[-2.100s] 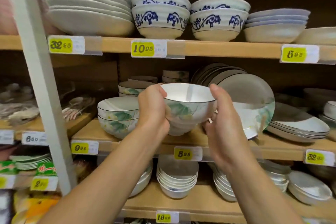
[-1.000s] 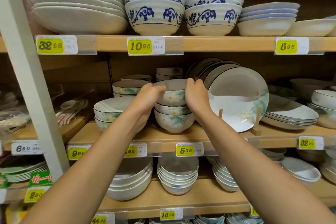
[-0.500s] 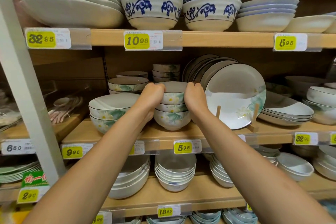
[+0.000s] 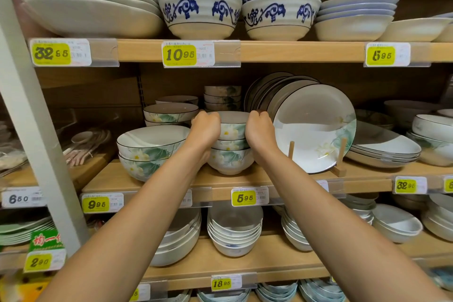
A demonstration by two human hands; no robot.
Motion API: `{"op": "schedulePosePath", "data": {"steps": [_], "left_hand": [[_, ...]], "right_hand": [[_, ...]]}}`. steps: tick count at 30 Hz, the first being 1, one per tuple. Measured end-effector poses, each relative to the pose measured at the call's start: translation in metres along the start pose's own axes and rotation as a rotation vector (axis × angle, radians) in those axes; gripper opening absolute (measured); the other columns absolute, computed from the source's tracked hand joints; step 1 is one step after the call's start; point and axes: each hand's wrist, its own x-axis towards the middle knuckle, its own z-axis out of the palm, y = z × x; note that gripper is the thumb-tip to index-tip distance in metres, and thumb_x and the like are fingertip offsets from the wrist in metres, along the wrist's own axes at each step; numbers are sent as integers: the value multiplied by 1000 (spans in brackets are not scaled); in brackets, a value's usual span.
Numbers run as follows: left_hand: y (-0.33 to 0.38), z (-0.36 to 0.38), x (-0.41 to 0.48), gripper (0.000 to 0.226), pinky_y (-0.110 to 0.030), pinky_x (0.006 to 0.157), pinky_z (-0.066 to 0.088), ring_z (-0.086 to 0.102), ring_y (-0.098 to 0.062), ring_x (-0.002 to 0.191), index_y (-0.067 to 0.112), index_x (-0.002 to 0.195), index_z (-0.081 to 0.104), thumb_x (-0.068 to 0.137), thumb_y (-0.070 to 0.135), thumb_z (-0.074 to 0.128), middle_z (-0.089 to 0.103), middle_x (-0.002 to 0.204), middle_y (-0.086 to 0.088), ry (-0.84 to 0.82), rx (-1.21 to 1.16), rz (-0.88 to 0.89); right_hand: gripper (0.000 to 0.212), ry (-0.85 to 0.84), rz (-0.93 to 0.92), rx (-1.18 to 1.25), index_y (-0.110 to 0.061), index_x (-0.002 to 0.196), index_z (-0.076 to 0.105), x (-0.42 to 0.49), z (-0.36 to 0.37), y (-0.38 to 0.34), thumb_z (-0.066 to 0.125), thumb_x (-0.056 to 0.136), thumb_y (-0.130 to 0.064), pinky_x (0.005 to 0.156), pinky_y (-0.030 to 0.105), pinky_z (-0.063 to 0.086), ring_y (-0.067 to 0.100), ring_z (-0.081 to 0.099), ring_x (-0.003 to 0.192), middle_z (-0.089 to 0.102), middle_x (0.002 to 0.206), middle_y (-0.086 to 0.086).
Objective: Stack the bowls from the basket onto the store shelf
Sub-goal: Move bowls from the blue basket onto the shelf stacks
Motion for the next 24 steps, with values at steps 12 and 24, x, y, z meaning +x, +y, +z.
{"op": "schedulePosePath", "data": {"steps": [12, 24], "left_hand": [[10, -3, -12, 53, -26, 70, 37, 50, -18, 101, 9, 142, 35, 93, 25, 45, 46, 131, -7, 17, -43, 83], [16, -79, -109, 33, -35, 95, 52, 64, -14, 112, 20, 122, 59, 94, 12, 43, 68, 120, -2, 157, -400, 270]], "right_hand": [[49, -59, -97, -42, -9, 139, 35, -12, -6, -13, 38, 97, -33, 103, 42, 43, 25, 47, 121, 45, 138, 12], [32, -162, -255, 520, -30, 117, 62, -72, -56, -46, 46, 90, -34, 96, 20, 44, 1, 59, 112, 65, 118, -12]]}}
